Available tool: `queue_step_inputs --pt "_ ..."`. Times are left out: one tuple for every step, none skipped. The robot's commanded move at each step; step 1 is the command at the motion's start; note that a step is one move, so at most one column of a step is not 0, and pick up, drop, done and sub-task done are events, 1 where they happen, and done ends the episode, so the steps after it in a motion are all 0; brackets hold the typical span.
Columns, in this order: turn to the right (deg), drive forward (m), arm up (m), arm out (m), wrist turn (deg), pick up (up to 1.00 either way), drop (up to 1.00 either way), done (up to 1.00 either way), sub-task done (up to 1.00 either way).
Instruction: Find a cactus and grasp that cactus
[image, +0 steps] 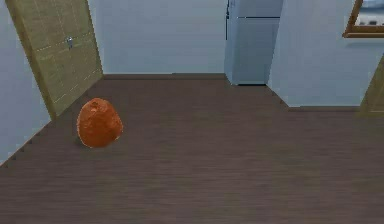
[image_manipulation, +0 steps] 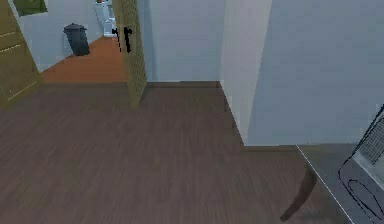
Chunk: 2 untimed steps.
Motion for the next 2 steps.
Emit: queue_step_inputs --pt "0.0 0.35 0.00 0.00 0.0 0.00 0.00 0.00 0.00" --pt "45.0 0.00 0.00 0.00 0.0 0.00 0.00 0.00 0.00"
